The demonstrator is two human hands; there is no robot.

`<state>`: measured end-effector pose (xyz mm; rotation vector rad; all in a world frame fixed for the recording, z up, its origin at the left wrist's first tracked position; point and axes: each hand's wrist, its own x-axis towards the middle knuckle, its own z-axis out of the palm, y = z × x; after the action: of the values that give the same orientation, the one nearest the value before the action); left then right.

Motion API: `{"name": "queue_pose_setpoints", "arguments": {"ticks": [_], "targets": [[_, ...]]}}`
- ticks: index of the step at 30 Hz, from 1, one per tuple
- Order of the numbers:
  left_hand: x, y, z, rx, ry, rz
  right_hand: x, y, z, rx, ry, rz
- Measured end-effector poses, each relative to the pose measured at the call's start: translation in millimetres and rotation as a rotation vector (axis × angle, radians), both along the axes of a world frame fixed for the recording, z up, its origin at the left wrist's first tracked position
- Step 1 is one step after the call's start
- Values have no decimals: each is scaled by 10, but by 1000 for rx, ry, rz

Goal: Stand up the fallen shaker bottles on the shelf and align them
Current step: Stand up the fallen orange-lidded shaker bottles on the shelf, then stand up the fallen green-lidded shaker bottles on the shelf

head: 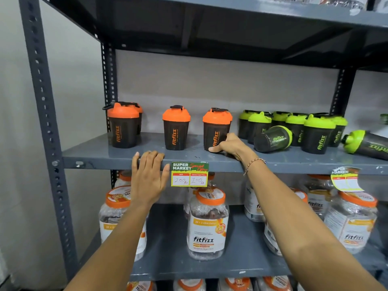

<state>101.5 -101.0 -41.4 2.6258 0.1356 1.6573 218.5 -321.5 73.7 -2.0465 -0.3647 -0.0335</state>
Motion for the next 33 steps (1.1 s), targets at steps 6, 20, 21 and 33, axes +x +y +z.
{"name": "queue_pose_setpoints", "arguments": {"ticks": [6, 20, 21, 33], "targets": [[-24, -107, 42, -130, -36, -78, -139, -143, -18, 30, -111, -74], [247, -1279, 31, -64, -37, 199, 57, -1736, -66, 73, -188, -553], [258, -1330, 24, -63, -43, 225, 86, -1760, -54, 34, -181, -515], [716, -2398, 163, 92, 99, 10, 325, -1837, 211, -142, 132, -322]]}}
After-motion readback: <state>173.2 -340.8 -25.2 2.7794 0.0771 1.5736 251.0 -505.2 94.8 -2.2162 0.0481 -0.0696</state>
